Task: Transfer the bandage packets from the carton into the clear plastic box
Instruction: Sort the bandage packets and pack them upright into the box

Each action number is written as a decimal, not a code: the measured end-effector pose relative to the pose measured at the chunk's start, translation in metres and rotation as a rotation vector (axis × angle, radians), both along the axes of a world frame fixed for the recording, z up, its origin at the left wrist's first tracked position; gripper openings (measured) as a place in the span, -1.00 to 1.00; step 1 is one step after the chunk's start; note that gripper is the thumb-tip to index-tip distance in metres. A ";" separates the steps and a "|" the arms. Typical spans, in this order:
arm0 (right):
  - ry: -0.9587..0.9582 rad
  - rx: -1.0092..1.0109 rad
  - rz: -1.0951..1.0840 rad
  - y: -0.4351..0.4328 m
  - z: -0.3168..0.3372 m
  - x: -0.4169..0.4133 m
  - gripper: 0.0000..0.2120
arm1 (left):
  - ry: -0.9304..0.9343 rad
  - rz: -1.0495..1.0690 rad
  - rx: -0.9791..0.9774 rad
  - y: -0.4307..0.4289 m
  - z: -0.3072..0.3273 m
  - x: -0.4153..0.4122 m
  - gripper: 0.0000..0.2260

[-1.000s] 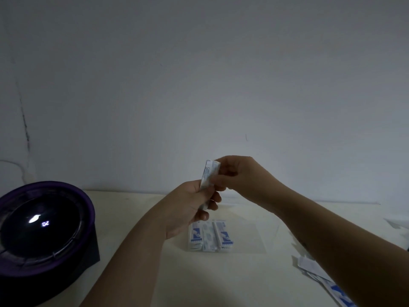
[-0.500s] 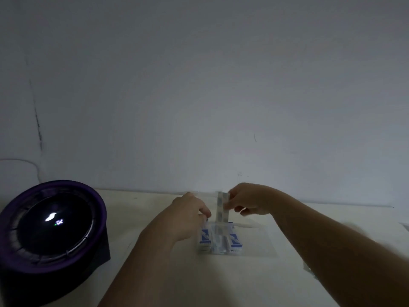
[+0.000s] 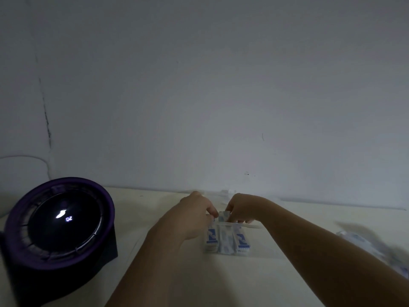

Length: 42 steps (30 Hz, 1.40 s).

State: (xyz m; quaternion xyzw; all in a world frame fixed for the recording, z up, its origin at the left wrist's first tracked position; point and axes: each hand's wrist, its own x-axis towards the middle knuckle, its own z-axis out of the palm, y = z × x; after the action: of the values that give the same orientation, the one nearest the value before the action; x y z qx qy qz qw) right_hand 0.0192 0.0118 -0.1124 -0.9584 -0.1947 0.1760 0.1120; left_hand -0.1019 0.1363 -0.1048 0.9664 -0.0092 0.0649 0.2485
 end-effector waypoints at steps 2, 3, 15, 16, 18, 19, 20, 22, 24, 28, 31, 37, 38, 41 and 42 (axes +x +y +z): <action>-0.046 -0.021 0.024 0.001 0.000 0.000 -0.67 | 0.000 -0.001 0.004 0.001 -0.001 0.001 -0.78; -0.065 -0.018 0.038 0.001 0.001 -0.001 -0.65 | 0.001 -0.001 0.002 0.001 -0.002 0.002 -0.78; -0.407 0.301 0.161 -0.047 0.052 -0.036 -0.77 | -0.014 -0.003 0.025 0.002 0.006 -0.001 -0.78; -0.440 0.331 0.157 -0.058 0.056 -0.043 -0.79 | -0.016 0.002 0.036 0.002 0.008 -0.002 -0.77; -0.503 0.368 0.132 -0.085 0.061 -0.053 -0.82 | -0.012 0.019 0.059 0.002 0.009 -0.002 -0.77; -0.534 0.371 0.105 -0.102 0.059 -0.059 -0.83 | -0.011 0.031 0.073 -0.001 0.006 -0.002 -0.77; -0.555 0.370 0.081 -0.115 0.057 -0.062 -0.84 | -0.027 0.056 0.092 0.000 0.006 -0.002 -0.78; -0.551 0.315 0.022 -0.149 0.044 -0.068 -0.84 | -0.059 0.080 0.145 -0.011 0.000 0.000 -0.79; -0.457 0.177 -0.001 -0.178 0.028 -0.073 -0.79 | -0.069 0.066 0.215 -0.027 -0.006 0.000 -0.77; -0.258 -0.094 -0.025 -0.215 -0.005 -0.081 -0.64 | -0.119 0.032 0.353 -0.060 -0.016 -0.004 -0.66; -0.255 -0.154 -0.070 -0.229 -0.027 -0.081 -0.58 | -0.230 0.007 0.391 -0.079 -0.020 -0.015 -0.64; -0.331 -0.093 -0.111 -0.243 -0.042 -0.074 -0.77 | -0.408 -0.233 0.290 -0.123 -0.030 -0.036 -0.73; -0.338 -0.069 -0.126 -0.245 -0.042 -0.073 -0.78 | -0.418 -0.273 0.270 -0.129 -0.032 -0.037 -0.75; -0.335 -0.024 -0.168 -0.251 -0.044 -0.073 -0.83 | -0.377 -0.335 0.184 -0.137 -0.041 -0.036 -0.80; -0.332 0.002 -0.164 -0.253 -0.043 -0.075 -0.83 | -0.337 -0.341 0.139 -0.139 -0.044 -0.035 -0.82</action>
State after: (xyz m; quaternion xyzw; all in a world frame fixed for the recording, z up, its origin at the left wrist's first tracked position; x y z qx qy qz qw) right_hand -0.0555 -0.2412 -0.1555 -0.9868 -0.1320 0.0053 0.0932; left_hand -0.1365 -0.0024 -0.1488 0.9412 -0.2178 0.1816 0.1839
